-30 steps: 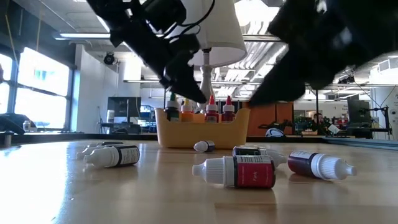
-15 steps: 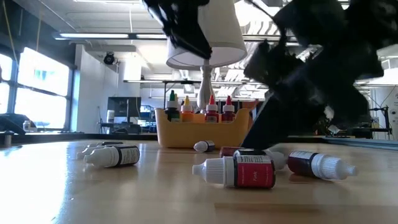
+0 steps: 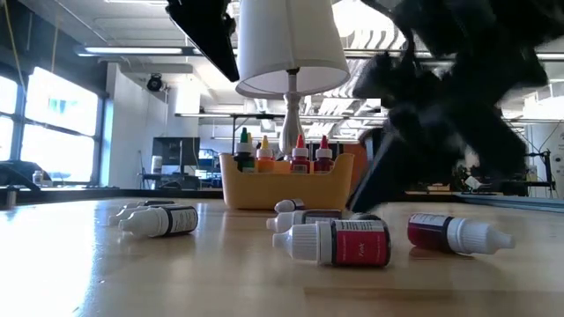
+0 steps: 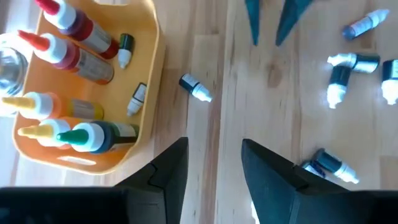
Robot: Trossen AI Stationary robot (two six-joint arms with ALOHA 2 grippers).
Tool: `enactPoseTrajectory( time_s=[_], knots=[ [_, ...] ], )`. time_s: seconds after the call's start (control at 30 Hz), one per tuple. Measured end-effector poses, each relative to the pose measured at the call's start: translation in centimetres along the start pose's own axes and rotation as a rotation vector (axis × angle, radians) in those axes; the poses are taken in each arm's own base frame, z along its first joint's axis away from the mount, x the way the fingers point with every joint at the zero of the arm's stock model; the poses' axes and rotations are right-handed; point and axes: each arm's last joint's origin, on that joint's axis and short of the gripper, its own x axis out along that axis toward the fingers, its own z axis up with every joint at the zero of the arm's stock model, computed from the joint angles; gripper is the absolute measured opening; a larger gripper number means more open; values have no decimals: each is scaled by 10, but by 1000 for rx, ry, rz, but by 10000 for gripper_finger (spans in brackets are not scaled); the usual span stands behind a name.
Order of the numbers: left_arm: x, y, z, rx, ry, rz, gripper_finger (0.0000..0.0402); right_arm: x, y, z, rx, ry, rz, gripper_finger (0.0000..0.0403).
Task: Pick & Place food coloring
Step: Put the red food coloring bottle into the yellow bin
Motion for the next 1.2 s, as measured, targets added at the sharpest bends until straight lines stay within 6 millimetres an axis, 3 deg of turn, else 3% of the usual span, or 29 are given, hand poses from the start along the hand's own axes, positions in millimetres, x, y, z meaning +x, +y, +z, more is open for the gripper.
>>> enactPoseTrajectory(
  time_s=[0.1, 0.3, 0.47, 0.63, 0.8, 1.0, 1.2],
  knots=[
    [-2, -6, -1, -13, -10, 19, 145, -39, -6, 20, 88, 109, -38, 114],
    [-3, -6, -5, -30, 17, 53, 145, -121, -10, 28, 211, 382, 14, 116],
    [-3, -4, -6, -74, 11, 95, 145, -145, -3, 5, 325, 662, 42, 134],
    [-3, -4, -5, -122, -3, 123, 145, -156, 2, -7, 524, 809, -75, 158],
    [-3, -3, -5, -179, -8, 129, 145, -157, 1, -16, 930, 892, -253, 170],
    [-3, -4, -6, -173, -3, 124, 145, -141, 1, -48, 1172, 933, -335, 160],
    [-3, -4, -6, -107, 2, 124, 145, -117, -3, -78, 1280, 824, -276, 148]
  ],
)
